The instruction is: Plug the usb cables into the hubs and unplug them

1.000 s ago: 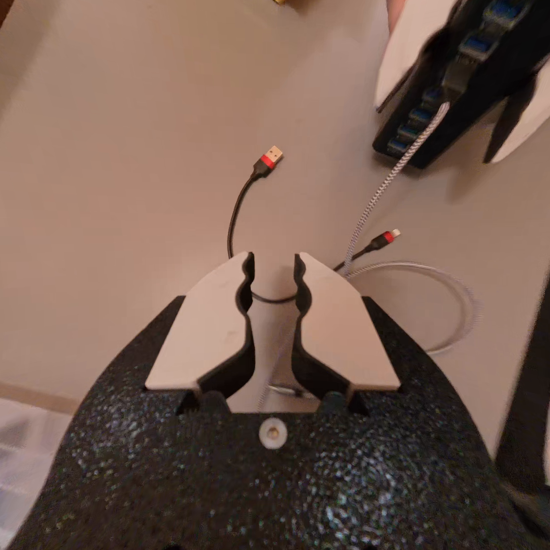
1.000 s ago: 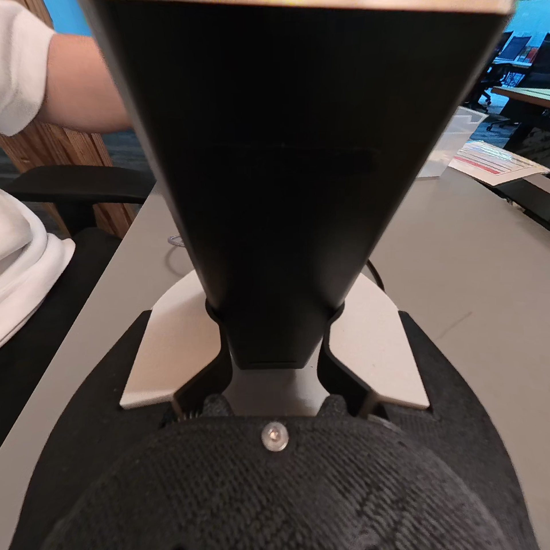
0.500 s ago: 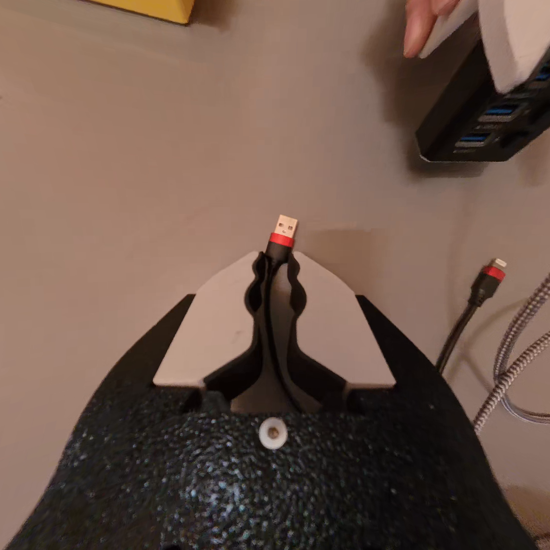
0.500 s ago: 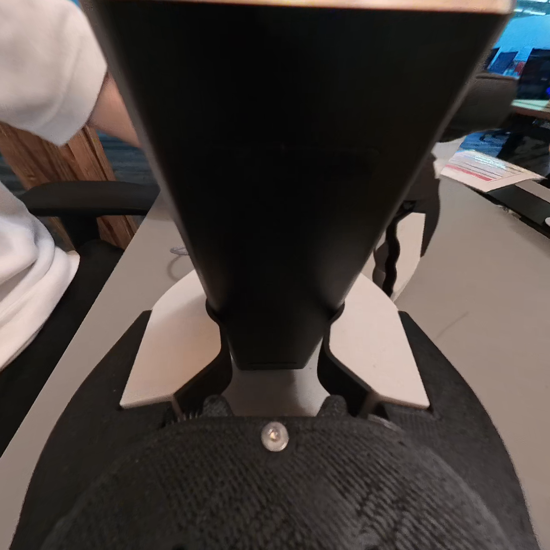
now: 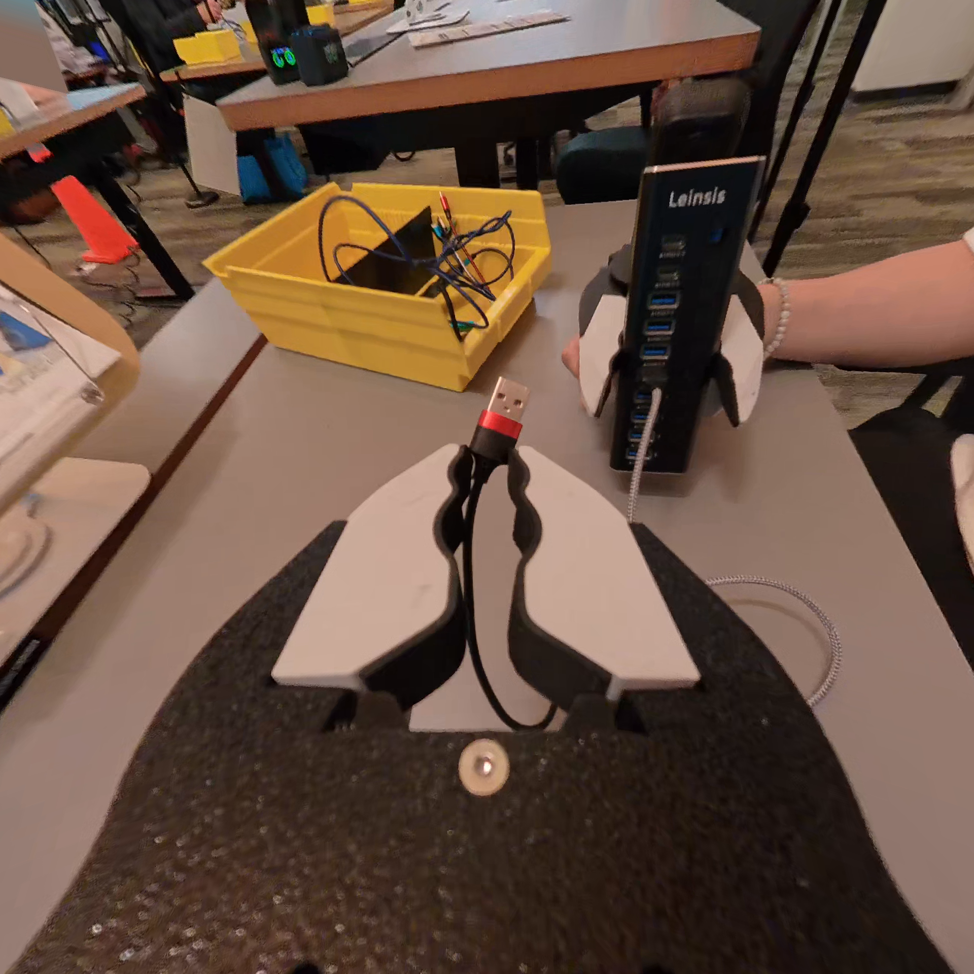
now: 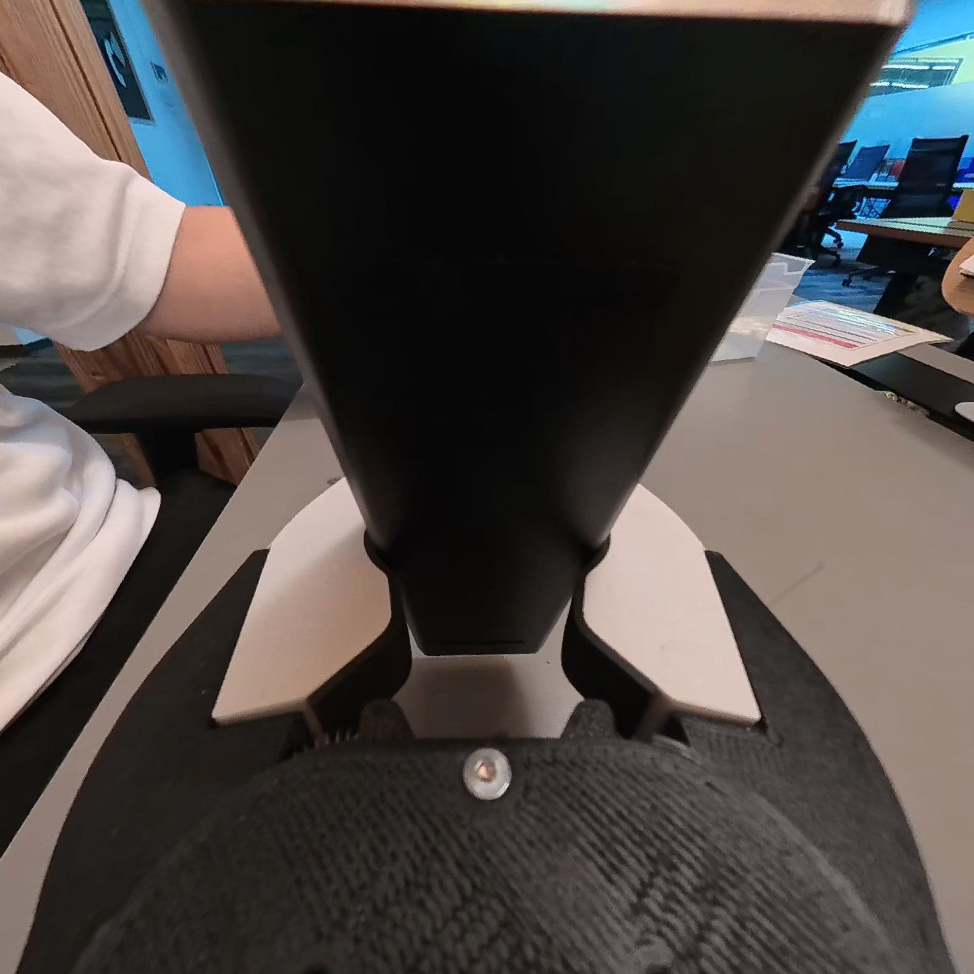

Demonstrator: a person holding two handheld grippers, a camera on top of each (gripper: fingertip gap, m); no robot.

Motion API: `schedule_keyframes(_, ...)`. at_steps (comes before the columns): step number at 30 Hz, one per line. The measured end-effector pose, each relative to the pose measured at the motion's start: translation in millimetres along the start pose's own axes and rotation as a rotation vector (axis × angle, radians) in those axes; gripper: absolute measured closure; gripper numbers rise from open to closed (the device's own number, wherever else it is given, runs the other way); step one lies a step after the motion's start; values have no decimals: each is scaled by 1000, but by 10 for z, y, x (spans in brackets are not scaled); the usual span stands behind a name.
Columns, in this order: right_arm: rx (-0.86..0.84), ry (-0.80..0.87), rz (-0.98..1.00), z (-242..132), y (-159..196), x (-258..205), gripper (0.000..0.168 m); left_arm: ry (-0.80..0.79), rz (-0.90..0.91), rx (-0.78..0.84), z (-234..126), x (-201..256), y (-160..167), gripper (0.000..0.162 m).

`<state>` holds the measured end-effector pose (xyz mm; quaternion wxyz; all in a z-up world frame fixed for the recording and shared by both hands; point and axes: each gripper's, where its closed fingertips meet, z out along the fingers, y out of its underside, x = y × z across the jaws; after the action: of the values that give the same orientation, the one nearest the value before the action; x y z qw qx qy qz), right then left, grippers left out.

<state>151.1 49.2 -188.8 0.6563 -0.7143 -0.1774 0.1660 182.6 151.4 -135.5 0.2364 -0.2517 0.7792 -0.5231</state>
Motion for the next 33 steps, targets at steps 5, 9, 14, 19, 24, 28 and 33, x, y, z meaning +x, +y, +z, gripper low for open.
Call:
schedule_keyframes(5, -2, -2, -14, 2, 2, -17, 96, -380, 150, -41, -175, -262, -329, 149)
schedule_keyframes(9, -3, -28, -28, 2, 5, -62, 96, -1037, 572, -343, -663, -638, -290, 149)
schedule_keyframes(14, 3, -43, -42, -7, -1, -94, 97, -1090, 745, -483, -461, -245, 312, 148)
schedule_keyframes(19, 8, -41, -71, -13, -5, -121, 96, -936, 620, -489, -290, 209, 854, 148)
schedule_keyframes(24, -24, -42, -82, 19, 33, -133, 96, -629, 373, -442, -121, 638, 1133, 135)
schedule_keyframes(28, -52, -48, -90, 45, 68, -148, 96, -375, 240, -404, -75, 911, 1157, 126)
schedule_keyframes(33, -71, -54, -100, 63, 92, -163, 96, -199, 74, -405, -193, 932, 1140, 122)
